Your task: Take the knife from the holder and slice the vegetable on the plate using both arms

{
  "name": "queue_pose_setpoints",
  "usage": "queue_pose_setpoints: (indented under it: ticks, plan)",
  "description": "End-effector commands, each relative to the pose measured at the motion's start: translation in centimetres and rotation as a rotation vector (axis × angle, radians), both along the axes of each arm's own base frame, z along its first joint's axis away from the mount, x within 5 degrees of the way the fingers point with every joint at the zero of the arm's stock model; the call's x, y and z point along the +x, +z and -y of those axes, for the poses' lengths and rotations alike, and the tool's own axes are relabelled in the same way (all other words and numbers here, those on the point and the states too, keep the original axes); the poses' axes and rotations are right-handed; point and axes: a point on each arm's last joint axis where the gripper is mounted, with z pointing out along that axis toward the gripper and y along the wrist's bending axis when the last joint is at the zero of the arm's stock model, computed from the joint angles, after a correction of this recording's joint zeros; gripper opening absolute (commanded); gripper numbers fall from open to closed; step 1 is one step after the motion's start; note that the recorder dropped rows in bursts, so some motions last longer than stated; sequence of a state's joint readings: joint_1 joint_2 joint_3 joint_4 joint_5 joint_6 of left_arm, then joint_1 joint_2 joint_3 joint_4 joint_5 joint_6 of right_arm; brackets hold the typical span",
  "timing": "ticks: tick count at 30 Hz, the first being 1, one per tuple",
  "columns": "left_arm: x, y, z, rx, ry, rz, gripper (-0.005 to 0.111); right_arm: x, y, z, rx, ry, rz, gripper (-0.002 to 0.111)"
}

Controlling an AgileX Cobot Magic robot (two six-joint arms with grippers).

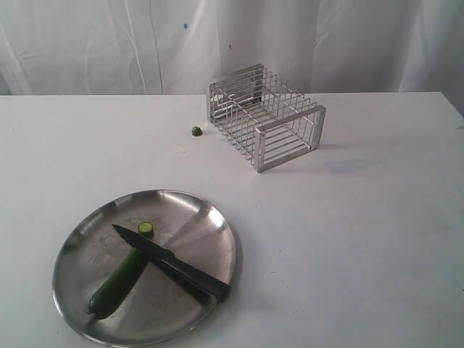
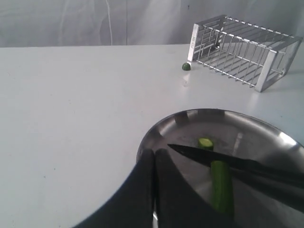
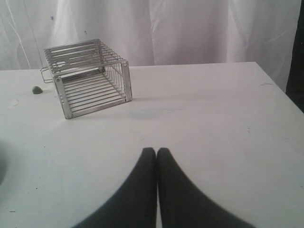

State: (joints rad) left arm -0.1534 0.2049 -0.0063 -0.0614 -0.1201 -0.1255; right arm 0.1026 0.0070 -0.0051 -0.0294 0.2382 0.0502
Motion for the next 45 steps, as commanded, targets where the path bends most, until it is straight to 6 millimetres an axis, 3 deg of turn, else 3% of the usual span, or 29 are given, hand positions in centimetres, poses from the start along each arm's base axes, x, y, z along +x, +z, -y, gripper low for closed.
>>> queue_pose_setpoints:
  ticks: [1,7,45]
  plan:
    - [-0.93,-0.86,0.15,-0.005,-0.032,-0.058,0.0,-0.03,-0.13,0.04,-0.017,-0.003,0.003,0.0]
    - [-1.79,-1.14,0.17,0.046,-0.062,-0.044,0.0,-0.03,-0.13,0.04,-0.017,-0.003,0.003,0.0]
    - [-1.79,-1.14,0.17,0.046,-0.062,-0.044,0.0,-0.03,-0.14,0.04,-0.015,-0.003,0.003,0.0]
